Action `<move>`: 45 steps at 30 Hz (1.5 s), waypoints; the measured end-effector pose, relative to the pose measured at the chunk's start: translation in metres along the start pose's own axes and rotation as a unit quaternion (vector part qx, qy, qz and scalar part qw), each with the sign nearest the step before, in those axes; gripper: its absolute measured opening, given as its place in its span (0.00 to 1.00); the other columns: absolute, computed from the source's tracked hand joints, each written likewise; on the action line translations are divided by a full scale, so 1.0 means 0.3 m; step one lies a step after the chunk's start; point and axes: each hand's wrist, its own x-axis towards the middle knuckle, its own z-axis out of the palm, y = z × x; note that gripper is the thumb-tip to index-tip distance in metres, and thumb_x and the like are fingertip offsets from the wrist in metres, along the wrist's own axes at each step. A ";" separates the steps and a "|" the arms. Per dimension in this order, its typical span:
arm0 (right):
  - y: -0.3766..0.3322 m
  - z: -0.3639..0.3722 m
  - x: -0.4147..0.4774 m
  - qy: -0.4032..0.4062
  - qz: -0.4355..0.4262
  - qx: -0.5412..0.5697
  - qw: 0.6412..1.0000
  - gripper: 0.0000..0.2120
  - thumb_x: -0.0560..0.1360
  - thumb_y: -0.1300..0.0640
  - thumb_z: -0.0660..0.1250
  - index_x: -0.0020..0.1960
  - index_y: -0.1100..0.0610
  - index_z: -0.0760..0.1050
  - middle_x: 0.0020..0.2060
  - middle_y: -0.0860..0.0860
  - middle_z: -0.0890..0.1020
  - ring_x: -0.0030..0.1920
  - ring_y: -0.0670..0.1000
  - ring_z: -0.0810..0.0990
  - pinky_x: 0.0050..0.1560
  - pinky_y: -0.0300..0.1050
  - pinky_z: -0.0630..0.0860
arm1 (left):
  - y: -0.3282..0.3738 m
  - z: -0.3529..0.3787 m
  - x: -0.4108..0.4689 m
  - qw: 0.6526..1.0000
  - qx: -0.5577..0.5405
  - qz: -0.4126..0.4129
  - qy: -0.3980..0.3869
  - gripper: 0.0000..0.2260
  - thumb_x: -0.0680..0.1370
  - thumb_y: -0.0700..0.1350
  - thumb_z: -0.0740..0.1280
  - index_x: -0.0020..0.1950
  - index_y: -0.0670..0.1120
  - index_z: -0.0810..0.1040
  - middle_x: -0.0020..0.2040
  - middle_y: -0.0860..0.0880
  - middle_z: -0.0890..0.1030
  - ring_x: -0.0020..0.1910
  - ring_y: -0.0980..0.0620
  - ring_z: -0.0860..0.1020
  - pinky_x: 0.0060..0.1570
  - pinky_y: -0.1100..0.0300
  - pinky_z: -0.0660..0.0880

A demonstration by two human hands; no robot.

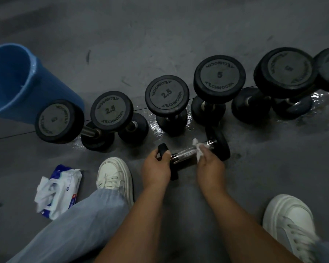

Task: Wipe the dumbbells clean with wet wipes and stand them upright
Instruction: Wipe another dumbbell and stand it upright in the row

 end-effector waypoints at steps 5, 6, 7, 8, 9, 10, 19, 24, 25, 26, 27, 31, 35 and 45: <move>0.004 0.041 -0.065 -0.131 -0.039 0.020 0.990 0.13 0.78 0.66 0.61 0.55 0.56 0.81 0.53 0.57 0.82 0.46 0.38 0.77 0.50 0.25 0.68 | 0.005 -0.003 0.002 1.000 -0.003 -0.004 -0.004 0.07 0.78 0.48 0.69 0.54 0.49 0.82 0.47 0.49 0.85 0.47 0.50 0.82 0.53 0.56 0.77; 0.017 0.030 -0.043 -0.067 -0.012 0.040 0.997 0.12 0.78 0.65 0.62 0.54 0.55 0.81 0.51 0.57 0.82 0.45 0.39 0.77 0.50 0.29 0.70 | 0.006 -0.004 -0.001 1.000 -0.003 -0.004 -0.002 0.07 0.78 0.48 0.69 0.54 0.49 0.82 0.47 0.49 0.84 0.48 0.51 0.82 0.52 0.57 0.76; 0.036 0.016 -0.019 0.005 -0.010 0.035 0.999 0.13 0.78 0.66 0.62 0.56 0.55 0.81 0.52 0.57 0.82 0.47 0.44 0.79 0.50 0.31 0.69 | 0.009 -0.005 -0.003 1.000 -0.002 0.000 0.001 0.07 0.78 0.48 0.69 0.54 0.49 0.82 0.47 0.50 0.84 0.48 0.52 0.82 0.52 0.58 0.75; 0.050 0.000 -0.007 0.050 -0.003 0.015 0.999 0.15 0.78 0.66 0.61 0.59 0.56 0.80 0.54 0.58 0.81 0.51 0.50 0.80 0.49 0.32 0.67 | 0.010 -0.004 -0.006 1.000 0.000 0.002 0.004 0.07 0.78 0.48 0.69 0.54 0.50 0.82 0.47 0.51 0.84 0.47 0.52 0.81 0.52 0.59 0.75; 0.054 -0.010 0.000 0.060 -0.003 -0.002 0.998 0.16 0.78 0.67 0.61 0.62 0.56 0.78 0.56 0.57 0.81 0.54 0.53 0.80 0.49 0.31 0.66 | 0.010 -0.002 -0.008 1.000 0.003 0.001 0.007 0.07 0.78 0.49 0.69 0.54 0.50 0.82 0.47 0.51 0.84 0.47 0.52 0.81 0.52 0.59 0.74; 0.051 -0.007 0.001 0.042 -0.040 -0.036 0.998 0.18 0.77 0.66 0.61 0.64 0.55 0.77 0.58 0.55 0.80 0.56 0.54 0.79 0.50 0.32 0.67 | 0.010 0.000 -0.008 1.000 0.001 0.001 0.007 0.07 0.78 0.49 0.69 0.54 0.50 0.82 0.47 0.51 0.84 0.47 0.52 0.81 0.52 0.58 0.75; 0.021 -0.004 0.026 -0.094 -0.095 -0.145 0.980 0.16 0.81 0.58 0.56 0.67 0.51 0.72 0.59 0.55 0.79 0.52 0.49 0.79 0.48 0.35 0.70 | 0.000 0.000 -0.016 1.000 -0.014 -0.001 0.003 0.11 0.76 0.51 0.70 0.57 0.51 0.82 0.48 0.51 0.85 0.48 0.53 0.83 0.57 0.51 0.78; 0.021 -0.018 0.066 -0.069 -0.039 -0.127 0.989 0.16 0.80 0.56 0.59 0.66 0.46 0.72 0.55 0.55 0.81 0.53 0.55 0.80 0.52 0.44 0.74 | 0.004 -0.004 -0.028 1.000 -0.010 -0.002 -0.002 0.11 0.76 0.49 0.71 0.58 0.50 0.82 0.49 0.51 0.85 0.49 0.53 0.82 0.57 0.52 0.78; 0.038 -0.022 0.077 -0.061 0.000 -0.096 0.994 0.17 0.80 0.55 0.58 0.68 0.47 0.71 0.55 0.55 0.81 0.53 0.55 0.80 0.49 0.43 0.73 | 0.002 -0.003 -0.030 1.000 -0.013 -0.002 -0.004 0.11 0.77 0.48 0.71 0.58 0.50 0.82 0.49 0.51 0.85 0.49 0.54 0.82 0.57 0.53 0.78; 0.033 -0.021 0.062 -0.090 0.015 -0.068 0.994 0.18 0.81 0.54 0.58 0.70 0.47 0.68 0.57 0.54 0.80 0.55 0.55 0.79 0.47 0.43 0.72 | 0.001 -0.002 -0.031 1.000 -0.016 -0.001 -0.004 0.11 0.77 0.48 0.71 0.59 0.50 0.82 0.49 0.51 0.85 0.49 0.54 0.82 0.57 0.53 0.78; 0.031 -0.010 0.044 -0.128 0.006 -0.068 0.989 0.19 0.81 0.54 0.57 0.72 0.48 0.67 0.58 0.54 0.79 0.56 0.54 0.78 0.47 0.43 0.72 | -0.001 -0.001 -0.030 1.000 -0.019 0.001 -0.004 0.11 0.77 0.48 0.71 0.59 0.49 0.82 0.49 0.51 0.85 0.48 0.53 0.83 0.57 0.52 0.78; 0.013 0.014 0.027 -0.135 -0.042 -0.095 0.985 0.15 0.78 0.58 0.60 0.62 0.47 0.75 0.53 0.49 0.81 0.53 0.50 0.80 0.56 0.43 0.74 | -0.012 -0.004 -0.020 1.000 -0.018 -0.004 -0.008 0.12 0.76 0.48 0.71 0.59 0.49 0.82 0.48 0.51 0.85 0.48 0.53 0.83 0.57 0.53 0.78; 0.016 -0.045 0.068 -0.038 0.034 -0.097 0.994 0.17 0.80 0.59 0.56 0.65 0.47 0.73 0.57 0.53 0.81 0.54 0.53 0.79 0.54 0.39 0.71 | -0.020 0.004 -0.022 1.000 -0.023 0.007 0.003 0.09 0.77 0.47 0.70 0.56 0.50 0.81 0.46 0.53 0.84 0.47 0.54 0.82 0.54 0.56 0.77; 0.042 -0.027 -0.003 -0.122 0.050 -0.056 0.990 0.15 0.80 0.51 0.53 0.63 0.43 0.71 0.52 0.53 0.82 0.50 0.53 0.80 0.53 0.42 0.73 | -0.029 -0.002 -0.094 1.000 0.006 0.004 -0.009 0.10 0.77 0.44 0.70 0.54 0.55 0.73 0.49 0.50 0.83 0.48 0.51 0.81 0.50 0.59 0.75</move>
